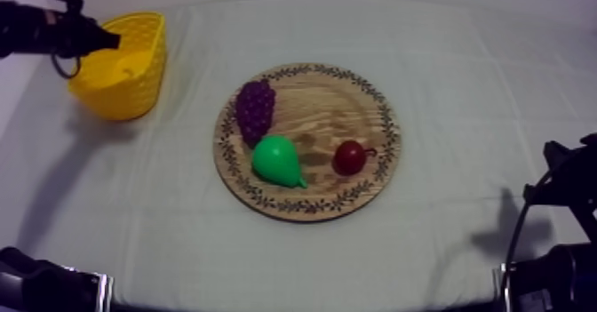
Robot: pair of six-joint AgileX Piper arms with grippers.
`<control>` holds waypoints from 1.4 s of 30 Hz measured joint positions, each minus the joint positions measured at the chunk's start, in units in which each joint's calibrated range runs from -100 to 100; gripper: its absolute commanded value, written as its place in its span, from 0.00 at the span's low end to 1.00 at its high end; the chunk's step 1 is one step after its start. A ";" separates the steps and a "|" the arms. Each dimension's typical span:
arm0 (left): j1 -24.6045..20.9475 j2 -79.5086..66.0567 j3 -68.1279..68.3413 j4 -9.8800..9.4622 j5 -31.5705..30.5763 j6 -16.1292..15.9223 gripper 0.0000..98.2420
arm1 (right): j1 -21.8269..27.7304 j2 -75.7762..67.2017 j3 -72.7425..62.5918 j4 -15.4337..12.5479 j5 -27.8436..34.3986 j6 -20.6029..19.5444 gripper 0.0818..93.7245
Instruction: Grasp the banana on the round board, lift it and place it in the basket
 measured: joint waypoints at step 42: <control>-4.97 -82.10 58.19 11.01 0.09 -3.04 0.00 | 0.00 0.00 0.00 0.00 0.03 0.02 0.00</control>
